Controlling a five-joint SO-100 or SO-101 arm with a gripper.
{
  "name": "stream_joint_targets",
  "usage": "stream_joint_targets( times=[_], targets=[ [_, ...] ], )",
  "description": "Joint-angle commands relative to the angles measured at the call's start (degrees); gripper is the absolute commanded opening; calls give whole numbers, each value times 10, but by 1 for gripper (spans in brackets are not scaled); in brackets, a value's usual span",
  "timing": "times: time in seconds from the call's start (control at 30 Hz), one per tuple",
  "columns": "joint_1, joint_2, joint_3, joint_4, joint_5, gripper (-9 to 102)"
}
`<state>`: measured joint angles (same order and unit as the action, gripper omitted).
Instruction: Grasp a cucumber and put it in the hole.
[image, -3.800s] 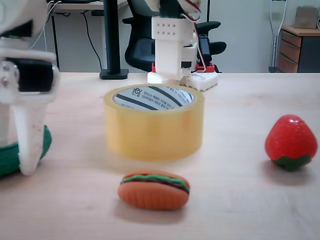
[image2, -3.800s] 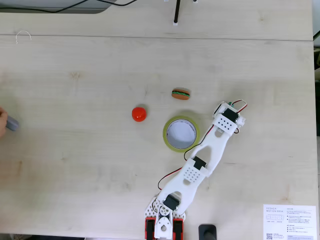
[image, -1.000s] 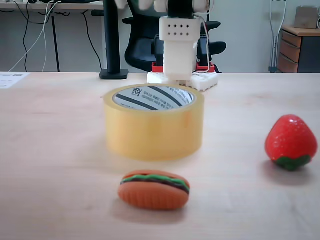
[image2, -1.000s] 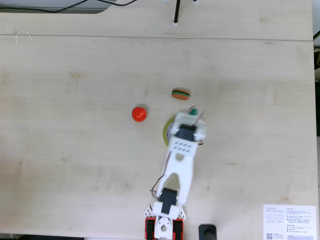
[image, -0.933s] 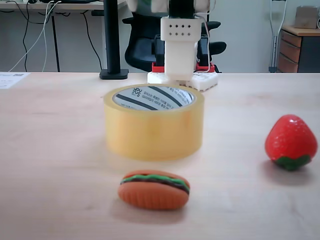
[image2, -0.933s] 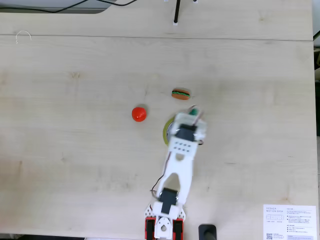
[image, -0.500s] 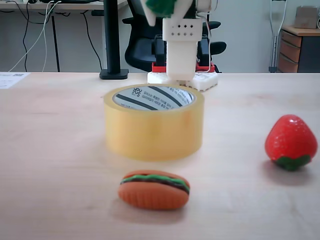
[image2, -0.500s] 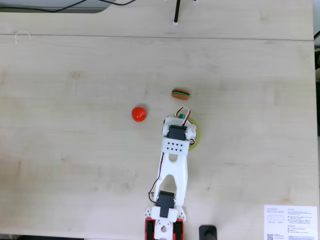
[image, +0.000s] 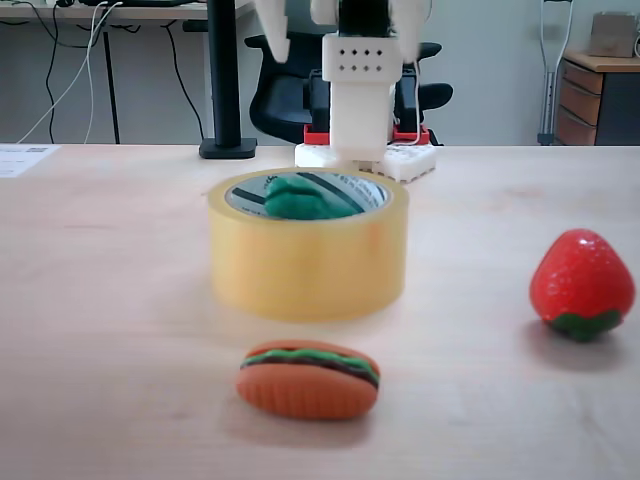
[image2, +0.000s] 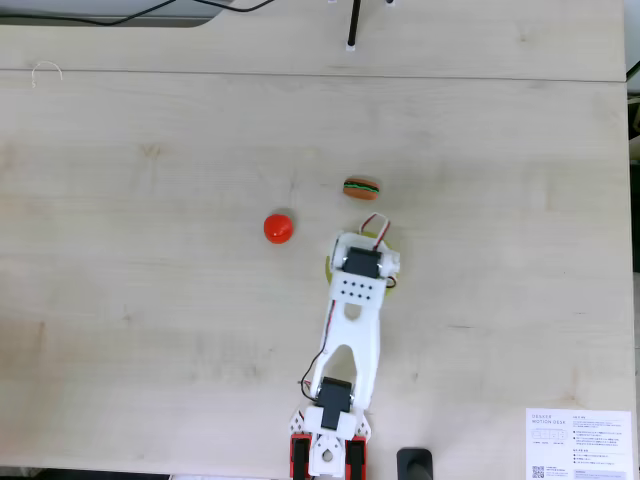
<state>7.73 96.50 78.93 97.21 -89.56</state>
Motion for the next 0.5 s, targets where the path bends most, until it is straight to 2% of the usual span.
stream_joint_targets(
  times=[0.0,0.17,0.47],
  targets=[
    [18,8,-8,24,0,68],
    [25,13,-8,25,-1,71],
    [25,39,-8,29,-4,65]
  ],
)
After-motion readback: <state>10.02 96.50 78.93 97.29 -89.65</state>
